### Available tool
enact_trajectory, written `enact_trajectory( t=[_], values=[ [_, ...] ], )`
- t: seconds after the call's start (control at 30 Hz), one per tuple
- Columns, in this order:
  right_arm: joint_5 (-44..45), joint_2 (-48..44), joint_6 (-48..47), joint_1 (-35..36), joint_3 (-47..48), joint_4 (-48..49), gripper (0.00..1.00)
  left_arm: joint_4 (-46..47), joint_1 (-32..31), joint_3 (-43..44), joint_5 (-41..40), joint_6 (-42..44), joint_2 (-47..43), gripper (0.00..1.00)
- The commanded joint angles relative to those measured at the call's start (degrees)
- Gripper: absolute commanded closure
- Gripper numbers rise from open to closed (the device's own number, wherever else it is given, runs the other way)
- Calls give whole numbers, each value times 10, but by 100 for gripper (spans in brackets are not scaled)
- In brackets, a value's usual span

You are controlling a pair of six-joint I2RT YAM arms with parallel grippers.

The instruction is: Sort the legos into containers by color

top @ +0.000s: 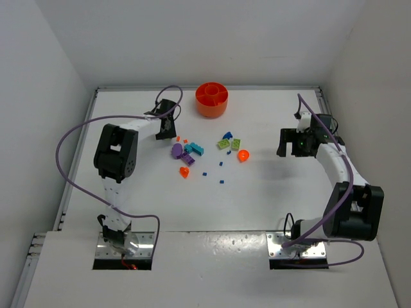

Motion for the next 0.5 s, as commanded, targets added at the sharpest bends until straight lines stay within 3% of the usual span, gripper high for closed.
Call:
enact_trajectory(
  t=[0.0,0.1,0.2,0.33,0.47],
  values=[
    [-10,-1,8,3,6,12,0,-21,2,-9,-14,11,22,61],
    [-17,-6,8,3,6,12,0,-21,2,-28,-8,24,17,63],
    [-34,-18,3,3,0,12,0,-14,2,-43,11,47,4,71],
    [-53,-30,3,3,-6,7,1,-8,-4,-58,19,75,-9,94],
    [-117,-56,-18,3,-6,-4,1,-8,-31,-93,34,122,-63,100]
  ],
)
